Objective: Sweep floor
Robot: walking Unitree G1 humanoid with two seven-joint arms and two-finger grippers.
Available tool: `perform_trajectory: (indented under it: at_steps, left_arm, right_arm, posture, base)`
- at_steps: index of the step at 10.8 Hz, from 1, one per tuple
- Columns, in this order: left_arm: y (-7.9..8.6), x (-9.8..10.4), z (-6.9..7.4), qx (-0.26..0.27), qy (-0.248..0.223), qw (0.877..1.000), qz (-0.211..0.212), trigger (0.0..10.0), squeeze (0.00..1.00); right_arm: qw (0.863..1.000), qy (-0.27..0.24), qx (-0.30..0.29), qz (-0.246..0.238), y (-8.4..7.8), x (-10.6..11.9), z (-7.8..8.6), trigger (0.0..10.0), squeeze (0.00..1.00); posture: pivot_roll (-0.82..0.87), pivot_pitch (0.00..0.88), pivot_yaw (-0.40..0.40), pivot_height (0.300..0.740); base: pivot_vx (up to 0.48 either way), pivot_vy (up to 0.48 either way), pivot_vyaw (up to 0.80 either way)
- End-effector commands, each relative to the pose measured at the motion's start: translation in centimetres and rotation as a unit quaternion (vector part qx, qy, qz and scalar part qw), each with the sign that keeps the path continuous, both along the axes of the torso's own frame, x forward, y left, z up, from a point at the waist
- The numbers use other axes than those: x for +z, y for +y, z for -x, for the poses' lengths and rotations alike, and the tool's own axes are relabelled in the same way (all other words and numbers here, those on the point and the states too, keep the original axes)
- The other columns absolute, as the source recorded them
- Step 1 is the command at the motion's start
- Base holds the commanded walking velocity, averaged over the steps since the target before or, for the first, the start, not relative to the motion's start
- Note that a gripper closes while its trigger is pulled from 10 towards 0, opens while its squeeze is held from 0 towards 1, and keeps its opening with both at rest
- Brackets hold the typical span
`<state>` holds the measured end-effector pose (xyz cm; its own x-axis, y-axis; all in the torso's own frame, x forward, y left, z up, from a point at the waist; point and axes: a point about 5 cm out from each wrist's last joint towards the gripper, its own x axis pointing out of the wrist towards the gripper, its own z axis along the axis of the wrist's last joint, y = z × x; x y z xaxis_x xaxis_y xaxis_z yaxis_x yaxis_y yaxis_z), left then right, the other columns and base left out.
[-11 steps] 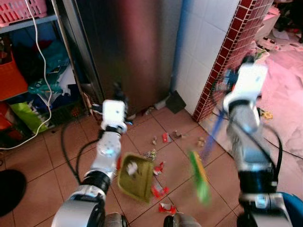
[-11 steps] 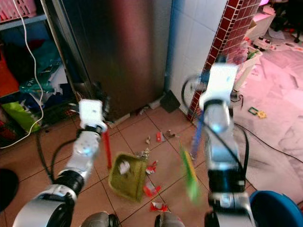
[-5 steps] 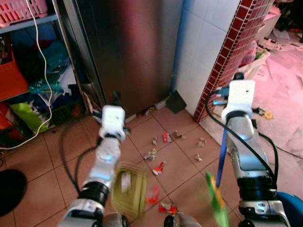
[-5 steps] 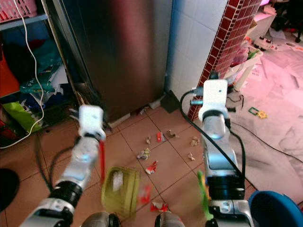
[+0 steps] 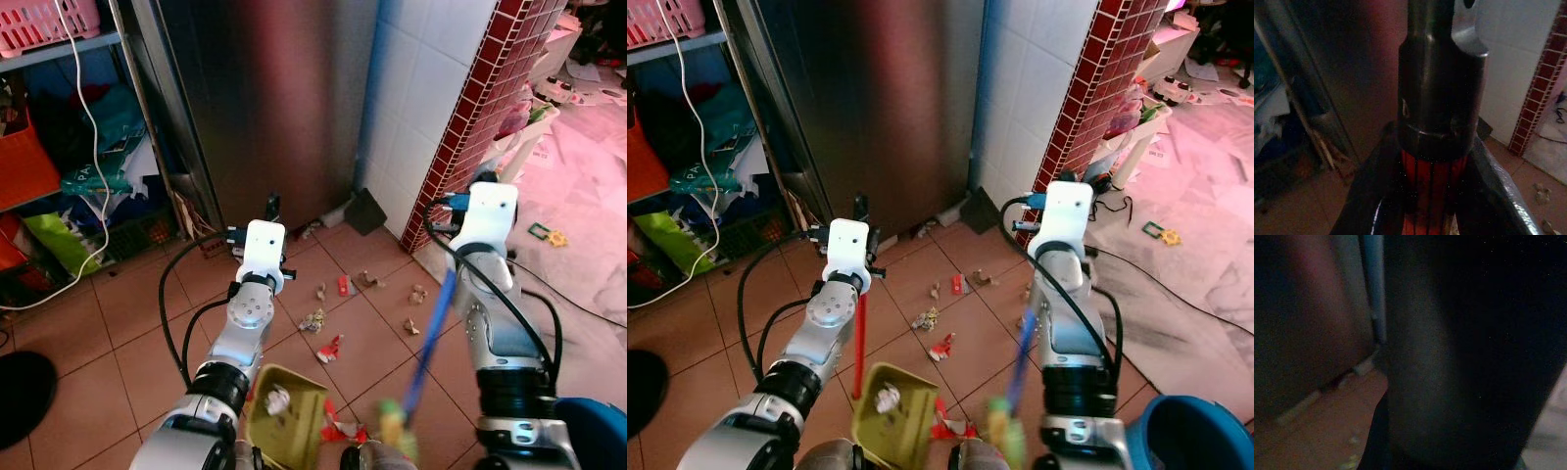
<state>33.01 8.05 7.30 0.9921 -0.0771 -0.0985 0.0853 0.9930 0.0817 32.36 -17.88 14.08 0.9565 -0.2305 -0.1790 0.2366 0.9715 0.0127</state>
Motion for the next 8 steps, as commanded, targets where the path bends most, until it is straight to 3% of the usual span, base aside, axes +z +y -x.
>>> perform_trajectory:
  at_steps: [1, 3, 5, 6, 8]
  left_arm:
    - [0.3, -0.8, 0.1, 0.016, 0.021, 0.999, 0.024, 10.0, 0.00]
    - [0.4, -0.5, -0.1, 0.029, 0.008, 0.998, 0.054, 10.0, 0.00]
    - [0.5, 0.1, -0.3, 0.039, -0.018, 0.996, 0.083, 10.0, 0.00]
    - [0.7, 0.8, -0.7, 0.051, -0.036, 0.993, 0.099, 10.0, 0.00]
    - [1.7, 1.8, -1.8, 0.096, -0.050, 0.991, 0.080, 10.0, 0.00]
  right_arm:
    - [0.999, -0.011, 0.004, -0.049, 0.6, 0.9, -0.2, 10.0, 0.00]
    - [0.987, -0.041, 0.019, -0.151, 2.2, 1.8, -0.8, 10.0, 0.00]
    - [0.975, -0.071, 0.028, -0.206, 2.8, 3.1, -1.1, 10.0, 0.00]
    - [0.971, -0.084, 0.029, -0.221, 2.8, 3.6, -1.3, 10.0, 0.00]
    - [0.972, -0.111, 0.023, -0.206, 2.3, 4.3, -1.7, 10.0, 0.00]
  posture:
    - [-0.14, 0.063, 0.001, 0.740]
    - [-0.14, 0.057, -0.006, 0.740]
    - [-0.14, 0.050, -0.006, 0.740]
    - [-0.14, 0.047, -0.007, 0.740]
    - [-0.15, 0.035, -0.013, 0.740]
  base:
    - [0.000, 0.000, 0.00]
    - [0.000, 0.000, 0.00]
    - [0.000, 0.000, 0.00]
    - [0.000, 0.000, 0.00]
    - [0.000, 0.000, 0.00]
